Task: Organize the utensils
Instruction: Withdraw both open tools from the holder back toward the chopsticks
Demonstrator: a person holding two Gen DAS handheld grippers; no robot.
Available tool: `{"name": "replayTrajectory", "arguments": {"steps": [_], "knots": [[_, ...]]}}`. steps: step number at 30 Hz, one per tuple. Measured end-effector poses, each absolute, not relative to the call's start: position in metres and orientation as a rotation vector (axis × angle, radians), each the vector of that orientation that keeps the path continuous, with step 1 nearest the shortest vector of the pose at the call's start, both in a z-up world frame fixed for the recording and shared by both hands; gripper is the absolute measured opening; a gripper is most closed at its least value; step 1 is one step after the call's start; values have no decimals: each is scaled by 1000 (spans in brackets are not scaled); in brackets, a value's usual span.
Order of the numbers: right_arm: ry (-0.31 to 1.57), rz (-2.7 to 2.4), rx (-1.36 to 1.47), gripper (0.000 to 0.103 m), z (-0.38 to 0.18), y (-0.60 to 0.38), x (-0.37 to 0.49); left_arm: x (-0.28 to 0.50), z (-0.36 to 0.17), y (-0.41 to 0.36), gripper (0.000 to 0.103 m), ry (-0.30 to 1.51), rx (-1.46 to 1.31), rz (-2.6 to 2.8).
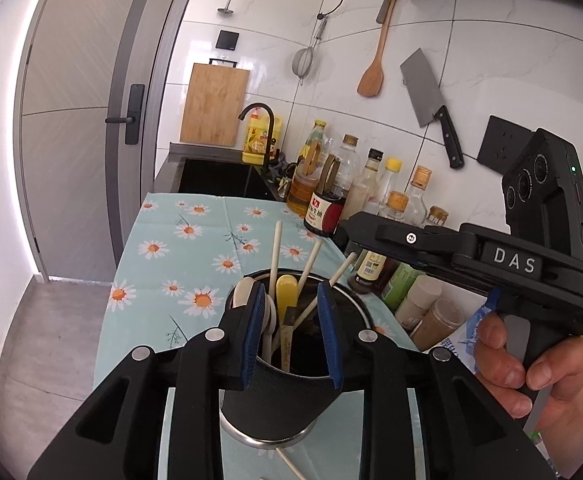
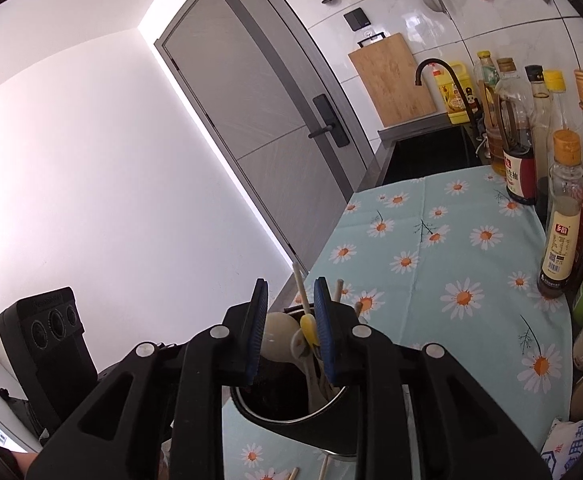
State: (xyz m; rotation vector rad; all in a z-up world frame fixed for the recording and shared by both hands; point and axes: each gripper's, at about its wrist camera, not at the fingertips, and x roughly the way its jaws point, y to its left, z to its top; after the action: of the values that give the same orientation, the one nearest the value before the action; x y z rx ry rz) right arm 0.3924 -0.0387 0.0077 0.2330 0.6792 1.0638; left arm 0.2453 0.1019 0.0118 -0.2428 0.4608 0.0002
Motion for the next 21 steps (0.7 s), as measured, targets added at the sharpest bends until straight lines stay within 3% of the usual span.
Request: {"name": "replayTrajectory", "arguments": {"steps": [8, 10, 21], "knots": [[683, 1071, 266, 26, 22, -54, 373, 220, 28, 96, 26, 429, -244, -2], [685, 1065, 266, 33, 26, -61, 365, 212, 31, 94, 26, 425, -245, 4], [773, 986, 345, 43, 11, -105, 337, 175, 30, 86, 32, 495, -271, 19]]}}
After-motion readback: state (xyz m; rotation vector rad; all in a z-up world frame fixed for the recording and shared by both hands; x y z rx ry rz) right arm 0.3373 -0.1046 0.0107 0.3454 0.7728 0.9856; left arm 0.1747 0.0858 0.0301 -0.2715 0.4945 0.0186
